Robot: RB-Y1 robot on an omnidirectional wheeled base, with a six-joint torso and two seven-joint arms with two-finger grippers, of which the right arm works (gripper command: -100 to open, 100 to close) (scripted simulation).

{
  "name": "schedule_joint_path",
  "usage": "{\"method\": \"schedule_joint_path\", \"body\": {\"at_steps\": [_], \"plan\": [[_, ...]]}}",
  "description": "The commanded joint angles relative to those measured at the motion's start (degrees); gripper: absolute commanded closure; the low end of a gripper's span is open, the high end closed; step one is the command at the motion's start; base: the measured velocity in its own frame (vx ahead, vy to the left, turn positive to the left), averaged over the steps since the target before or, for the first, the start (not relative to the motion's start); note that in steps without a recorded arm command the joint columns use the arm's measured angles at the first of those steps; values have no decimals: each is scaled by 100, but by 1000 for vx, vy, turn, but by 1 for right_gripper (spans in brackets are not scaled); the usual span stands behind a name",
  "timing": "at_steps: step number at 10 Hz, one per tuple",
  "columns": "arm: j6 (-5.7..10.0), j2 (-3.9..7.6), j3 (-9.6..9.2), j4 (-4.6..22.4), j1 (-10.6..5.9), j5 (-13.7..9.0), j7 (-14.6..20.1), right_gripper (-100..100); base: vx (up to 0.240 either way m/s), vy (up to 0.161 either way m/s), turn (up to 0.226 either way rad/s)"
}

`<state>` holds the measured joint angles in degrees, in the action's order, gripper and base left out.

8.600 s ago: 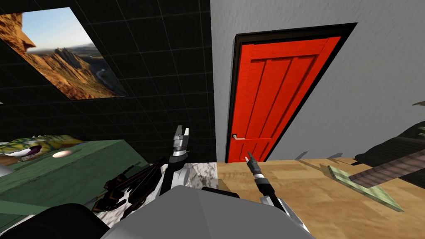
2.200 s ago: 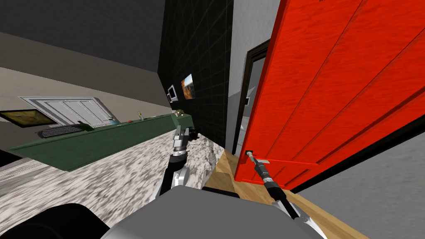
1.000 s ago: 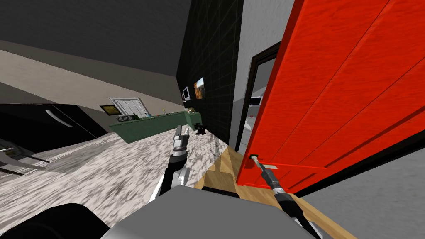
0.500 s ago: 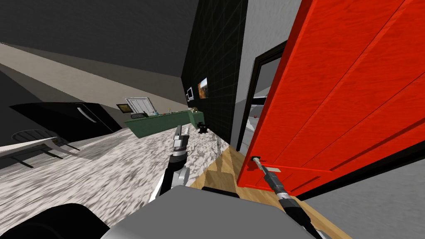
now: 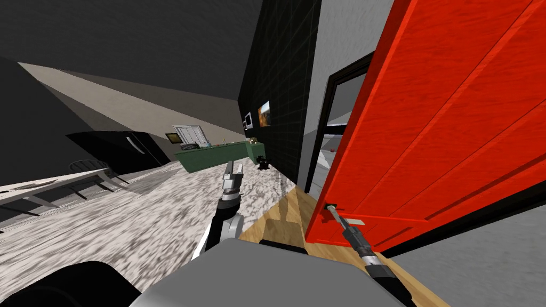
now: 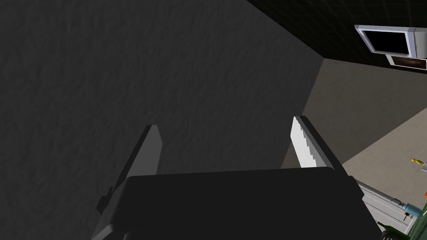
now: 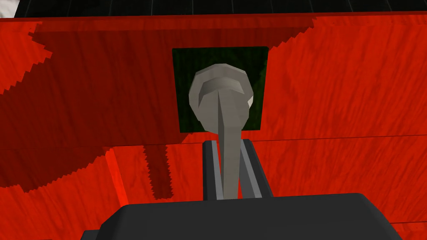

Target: Pull the door open

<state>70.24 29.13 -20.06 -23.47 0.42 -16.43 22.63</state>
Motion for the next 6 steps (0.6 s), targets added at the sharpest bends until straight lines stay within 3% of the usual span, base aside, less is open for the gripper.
{"method": "schedule_joint_path", "body": {"at_steps": [1,4,5,6], "plan": [[170,57,-43,80,63,-25,53,100,-125,-78,142],[170,57,-43,128,63,-25,53,100,-33,-13,1],[343,119,-107,128,160,-57,101,100,-90,-26,186],[343,119,-107,128,160,-57,101,100,-129,-61,127]]}}
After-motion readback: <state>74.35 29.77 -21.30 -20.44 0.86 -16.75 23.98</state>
